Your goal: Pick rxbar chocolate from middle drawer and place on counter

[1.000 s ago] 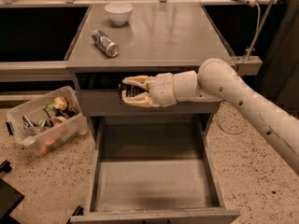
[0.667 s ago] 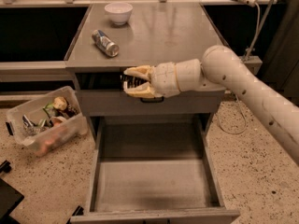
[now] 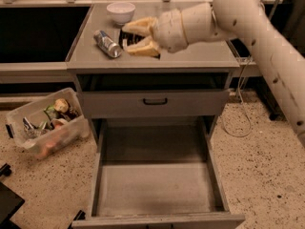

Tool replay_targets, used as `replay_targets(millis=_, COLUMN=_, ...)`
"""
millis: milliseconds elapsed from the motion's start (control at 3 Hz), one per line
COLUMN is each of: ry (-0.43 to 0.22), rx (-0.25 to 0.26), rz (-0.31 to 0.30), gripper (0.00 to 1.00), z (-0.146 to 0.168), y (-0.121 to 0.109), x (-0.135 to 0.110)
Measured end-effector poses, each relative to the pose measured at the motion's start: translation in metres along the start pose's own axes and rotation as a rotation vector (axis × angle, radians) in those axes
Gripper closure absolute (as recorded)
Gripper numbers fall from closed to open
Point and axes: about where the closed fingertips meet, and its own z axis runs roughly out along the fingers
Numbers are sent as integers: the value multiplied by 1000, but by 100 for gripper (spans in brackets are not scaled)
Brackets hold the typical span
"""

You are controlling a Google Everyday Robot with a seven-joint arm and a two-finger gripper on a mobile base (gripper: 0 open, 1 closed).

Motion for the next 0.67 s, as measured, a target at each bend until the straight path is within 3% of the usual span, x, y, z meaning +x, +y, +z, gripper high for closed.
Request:
replay_targets(millis=333, ry=-33, rx=-20, rz=-40, gripper=100, z=-2, y=-32, x=-4)
replay_targets(millis=667, ry=-106, rx=15, rz=-79, gripper=100, z=-2, y=-60, x=31)
